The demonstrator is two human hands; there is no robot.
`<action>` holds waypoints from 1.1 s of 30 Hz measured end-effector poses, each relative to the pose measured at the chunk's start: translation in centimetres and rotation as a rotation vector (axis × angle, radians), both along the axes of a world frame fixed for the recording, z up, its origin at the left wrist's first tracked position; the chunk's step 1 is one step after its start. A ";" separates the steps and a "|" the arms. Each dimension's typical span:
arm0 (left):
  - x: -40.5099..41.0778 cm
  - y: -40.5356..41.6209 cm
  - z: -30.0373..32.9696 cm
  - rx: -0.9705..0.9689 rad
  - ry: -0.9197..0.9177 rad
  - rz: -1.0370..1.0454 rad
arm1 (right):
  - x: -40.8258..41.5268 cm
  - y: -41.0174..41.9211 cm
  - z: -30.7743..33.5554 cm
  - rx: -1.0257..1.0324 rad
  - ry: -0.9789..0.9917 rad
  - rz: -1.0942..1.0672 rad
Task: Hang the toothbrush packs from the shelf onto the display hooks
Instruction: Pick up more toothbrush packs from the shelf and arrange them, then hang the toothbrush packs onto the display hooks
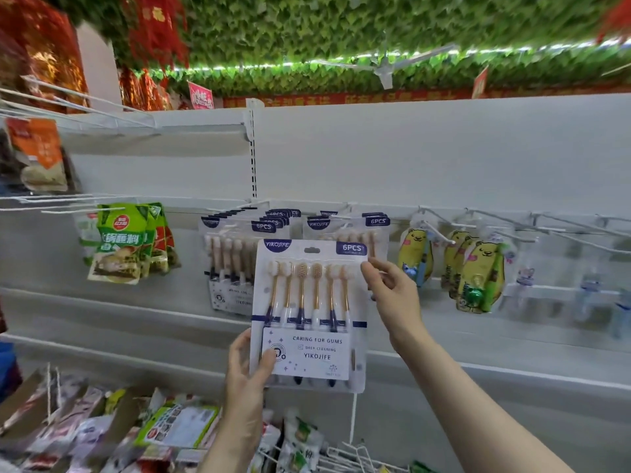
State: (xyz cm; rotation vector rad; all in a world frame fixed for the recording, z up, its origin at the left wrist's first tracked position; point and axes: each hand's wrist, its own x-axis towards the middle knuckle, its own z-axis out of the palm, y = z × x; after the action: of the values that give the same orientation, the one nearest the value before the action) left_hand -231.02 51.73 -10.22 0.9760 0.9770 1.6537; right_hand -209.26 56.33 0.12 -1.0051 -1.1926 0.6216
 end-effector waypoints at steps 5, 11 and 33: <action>2.0 1.5 1.2 0.052 0.011 -0.027 | 0.7 0.2 2.1 0.042 0.034 -0.021; 3.4 2.8 1.9 0.089 0.022 -0.051 | 2.2 0.7 2.9 0.049 0.058 -0.053; 4.9 10.3 1.6 -0.012 0.242 0.002 | 4.2 4.1 3.9 -0.088 -0.079 -0.092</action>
State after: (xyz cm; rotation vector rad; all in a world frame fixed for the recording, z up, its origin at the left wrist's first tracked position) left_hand -226.14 62.06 -8.57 1.1875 1.1458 1.5535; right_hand -205.07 60.47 4.05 -1.1615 -1.1891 0.5703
